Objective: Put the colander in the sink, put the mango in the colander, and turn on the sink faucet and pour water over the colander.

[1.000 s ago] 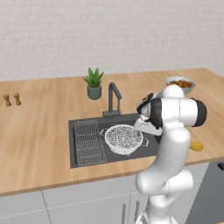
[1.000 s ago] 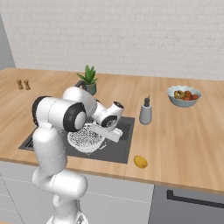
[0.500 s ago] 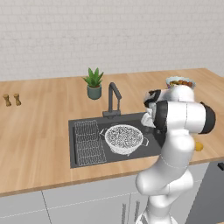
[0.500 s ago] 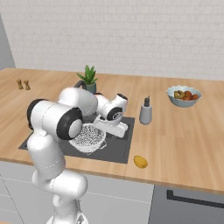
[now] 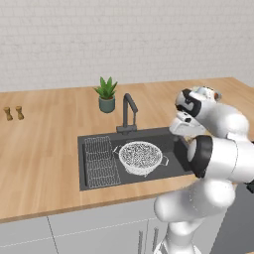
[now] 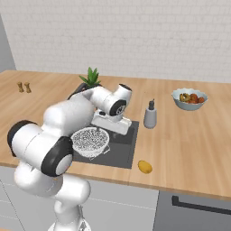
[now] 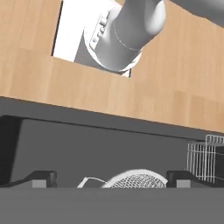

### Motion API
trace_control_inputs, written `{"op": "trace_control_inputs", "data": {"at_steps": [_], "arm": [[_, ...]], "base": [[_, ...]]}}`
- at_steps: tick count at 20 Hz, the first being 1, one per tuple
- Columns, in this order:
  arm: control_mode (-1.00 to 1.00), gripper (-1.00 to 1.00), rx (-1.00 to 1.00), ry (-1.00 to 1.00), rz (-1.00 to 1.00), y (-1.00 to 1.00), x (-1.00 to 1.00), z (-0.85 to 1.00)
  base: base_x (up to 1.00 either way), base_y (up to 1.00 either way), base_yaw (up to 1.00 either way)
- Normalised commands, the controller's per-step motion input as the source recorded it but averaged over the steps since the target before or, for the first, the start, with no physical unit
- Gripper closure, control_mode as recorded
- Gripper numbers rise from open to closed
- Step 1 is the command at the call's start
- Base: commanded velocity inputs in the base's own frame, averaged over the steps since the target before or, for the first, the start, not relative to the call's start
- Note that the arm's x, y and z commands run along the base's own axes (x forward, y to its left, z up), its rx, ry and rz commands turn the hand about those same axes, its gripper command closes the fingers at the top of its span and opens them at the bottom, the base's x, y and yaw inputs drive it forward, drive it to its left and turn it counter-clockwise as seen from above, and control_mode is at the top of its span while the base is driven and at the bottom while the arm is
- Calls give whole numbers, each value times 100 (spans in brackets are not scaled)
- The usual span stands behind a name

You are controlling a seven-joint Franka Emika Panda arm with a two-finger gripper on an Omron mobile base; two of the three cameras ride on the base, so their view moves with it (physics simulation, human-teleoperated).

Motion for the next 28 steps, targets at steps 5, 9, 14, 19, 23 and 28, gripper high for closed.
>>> {"op": "trace_control_inputs", "data": {"at_steps": [5,9,14,19,23,28], "arm": [[-100,-100,0,-11,-34,-3,-81,45],[-100,-100,-1,-4,-61,-4,-65,31],[-100,-100,-13,-1,-73,-22,-29,13],[-100,-100,-7,8,-72,-39,0,6],[-100,-100,0,5,-45,-36,-5,5],[-100,-100,0,0,-10,-23,-13,0]], "base": [[0,0,0],[0,0,0],[0,0,0],[0,0,0],[0,0,0],[0,0,0]]}}
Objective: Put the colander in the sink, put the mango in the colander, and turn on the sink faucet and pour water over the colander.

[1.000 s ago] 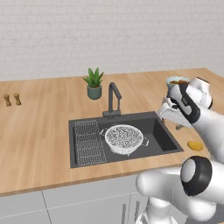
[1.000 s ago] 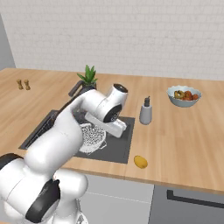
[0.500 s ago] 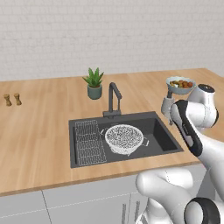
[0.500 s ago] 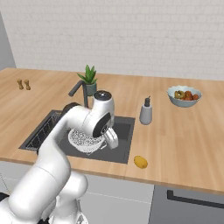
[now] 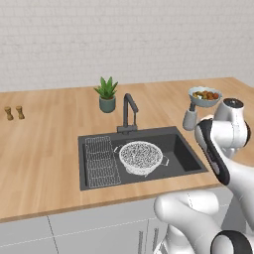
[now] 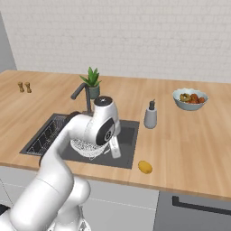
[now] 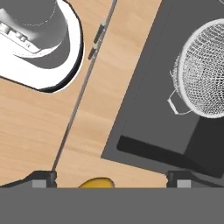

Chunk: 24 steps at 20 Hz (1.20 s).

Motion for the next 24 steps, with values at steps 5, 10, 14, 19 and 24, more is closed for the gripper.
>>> {"op": "trace_control_inputs", "data": {"at_steps": [5,10,14,19,24], "arm": [[-100,-100,0,0,0,-24,-12,0],[-100,-100,1,0,-2,-42,-3,0],[-100,-100,0,-5,-19,-50,12,0],[-100,-100,0,7,-52,-45,19,0],[-100,-100,11,14,-65,-6,1,-11]], "base": [[0,0,0],[0,0,0],[0,0,0],[0,0,0],[0,0,0]]}}
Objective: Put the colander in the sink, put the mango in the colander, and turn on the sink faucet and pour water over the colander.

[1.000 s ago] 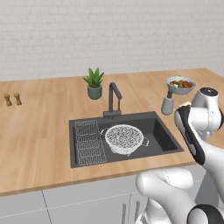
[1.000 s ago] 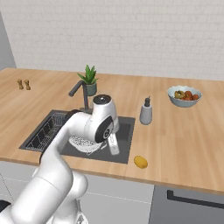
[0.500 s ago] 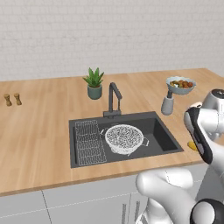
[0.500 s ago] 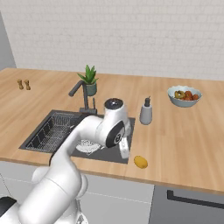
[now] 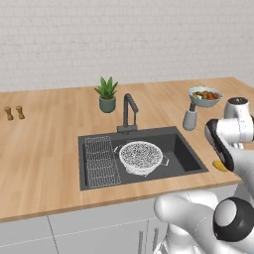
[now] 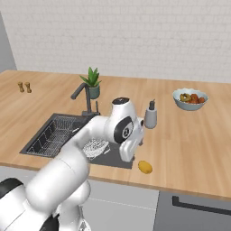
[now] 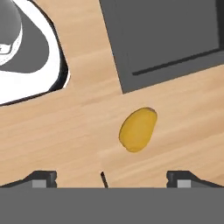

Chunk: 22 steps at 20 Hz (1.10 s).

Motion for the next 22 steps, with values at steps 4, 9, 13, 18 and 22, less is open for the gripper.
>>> {"op": "trace_control_inputs", "data": {"at_steps": [4,9,13,18,22], "arm": [[-100,-100,38,17,-58,-12,-2,-7],[-100,-100,38,-5,-43,5,-10,-25],[-100,-100,9,-27,-30,2,9,-18],[-100,-100,-15,-21,-25,7,6,-28],[-100,-100,-18,-3,-15,0,0,-22]], "base": [[0,0,0],[0,0,0],[0,0,0],[0,0,0],[0,0,0]]}}
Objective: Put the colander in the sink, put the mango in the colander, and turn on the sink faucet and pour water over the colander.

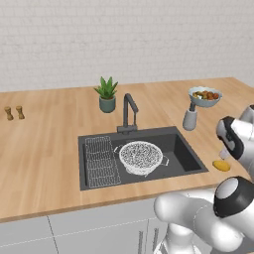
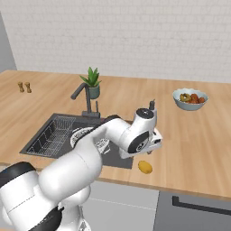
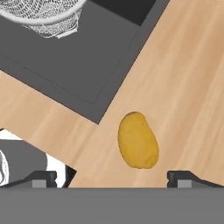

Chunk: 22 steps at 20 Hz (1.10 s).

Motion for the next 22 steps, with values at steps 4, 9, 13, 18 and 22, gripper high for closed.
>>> {"op": "trace_control_inputs", "data": {"at_steps": [4,9,13,18,22], "arm": [[-100,-100,-6,12,-3,0,0,-15],[-100,-100,0,6,0,-11,-3,-16],[-100,-100,0,7,0,-14,0,-21],[-100,-100,0,1,0,-17,1,-23],[-100,-100,0,0,1,-7,16,-20]], "base": [[0,0,0],[0,0,0],[0,0,0],[0,0,0],[0,0,0]]}}
